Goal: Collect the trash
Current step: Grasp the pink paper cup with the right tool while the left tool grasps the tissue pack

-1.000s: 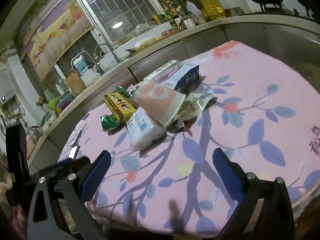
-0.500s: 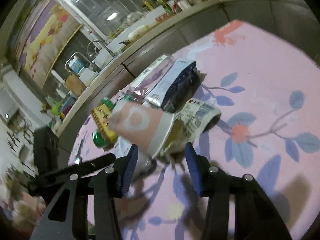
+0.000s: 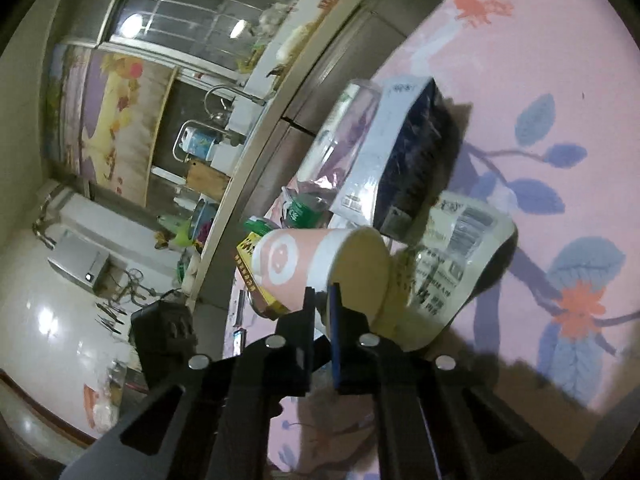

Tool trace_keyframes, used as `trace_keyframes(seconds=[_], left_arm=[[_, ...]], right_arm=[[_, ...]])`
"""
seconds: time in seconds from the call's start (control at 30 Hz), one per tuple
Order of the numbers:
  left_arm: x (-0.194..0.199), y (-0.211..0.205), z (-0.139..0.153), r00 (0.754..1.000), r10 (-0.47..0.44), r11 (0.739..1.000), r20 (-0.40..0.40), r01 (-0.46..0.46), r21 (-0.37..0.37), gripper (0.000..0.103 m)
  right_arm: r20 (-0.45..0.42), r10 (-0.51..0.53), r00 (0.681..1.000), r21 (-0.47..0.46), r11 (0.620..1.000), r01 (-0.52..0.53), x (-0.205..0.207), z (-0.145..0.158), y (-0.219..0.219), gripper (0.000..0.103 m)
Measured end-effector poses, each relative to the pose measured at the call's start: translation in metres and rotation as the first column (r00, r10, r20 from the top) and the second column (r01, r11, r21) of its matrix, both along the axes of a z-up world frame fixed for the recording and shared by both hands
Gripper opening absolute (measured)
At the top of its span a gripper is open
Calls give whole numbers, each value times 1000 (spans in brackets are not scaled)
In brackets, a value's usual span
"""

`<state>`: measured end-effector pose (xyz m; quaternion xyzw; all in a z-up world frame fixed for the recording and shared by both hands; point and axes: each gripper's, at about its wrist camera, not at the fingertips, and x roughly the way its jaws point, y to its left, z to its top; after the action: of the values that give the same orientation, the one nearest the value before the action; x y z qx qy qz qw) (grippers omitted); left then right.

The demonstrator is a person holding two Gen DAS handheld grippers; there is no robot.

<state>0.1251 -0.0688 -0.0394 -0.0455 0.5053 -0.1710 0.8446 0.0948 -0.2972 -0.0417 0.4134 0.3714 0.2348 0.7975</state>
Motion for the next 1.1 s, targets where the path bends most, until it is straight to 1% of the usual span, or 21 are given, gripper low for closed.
trace_keyframes(seconds=[0.07,0.1,0.2,0.3,0.37,0.4,0.47,0.5,0.53,0.57,0.63,0.7,0.8,0.9,1.0,1.07,1.1], left_arm=[[-9,9,4,1000,0,1000,25,0,11,63],[-12,13,5,1000,-1,1000,29,1,8,63],[-28,29,9,999,-17,1000,47,18,-9,62],[-38,42,12,998,-24,999,59,25,-23,62],[-43,49,14,998,-28,999,64,30,-37,62],[-46,54,16,997,-32,998,65,36,-52,62],[-50,58,19,997,-33,997,67,37,-67,62],[-51,57,21,997,-35,996,70,40,-74,62],[-54,59,25,996,-40,995,81,47,-85,62],[-57,60,28,995,-44,995,92,53,-89,62],[-63,63,33,992,-56,993,117,67,-92,62],[-65,65,35,991,-58,993,124,70,-96,62],[-65,67,39,990,-49,993,130,62,-102,62],[-68,70,40,989,-44,994,144,58,-97,62],[-66,70,36,991,-48,993,128,62,-101,62],[-67,68,34,990,-54,993,131,67,-99,62],[-66,68,34,990,-56,993,131,69,-100,62]], right_arm=[[10,-24,1000,-51,998,24,-5,2,-2,4],[12,-33,999,-57,998,34,-5,3,-2,4],[-11,-42,999,-9,999,42,-9,-6,-10,5],[-31,-60,998,-10,998,60,-7,-13,-12,5],[-37,-59,998,-14,998,59,-2,-13,-9,8],[-36,-59,998,-21,998,58,-1,-11,-7,12],[-17,-60,998,-30,998,60,-1,-8,-2,32],[-10,-63,998,-24,998,63,-1,-4,-1,53],[-2,-69,998,-19,997,69,0,-1,1,62],[8,-73,997,-20,997,73,-1,0,2,62],[25,-40,999,-47,998,42,2,4,9,62],[30,-28,999,-75,997,31,6,8,15,62],[11,-8,1000,-82,997,9,11,7,24,62],[18,-16,1000,-85,996,17,4,11,30,62],[46,2,999,-118,993,4,-12,16,38,62],[68,21,997,-158,987,-10,-25,17,39,59],[68,31,997,-172,985,-19,-30,16,39,53]])
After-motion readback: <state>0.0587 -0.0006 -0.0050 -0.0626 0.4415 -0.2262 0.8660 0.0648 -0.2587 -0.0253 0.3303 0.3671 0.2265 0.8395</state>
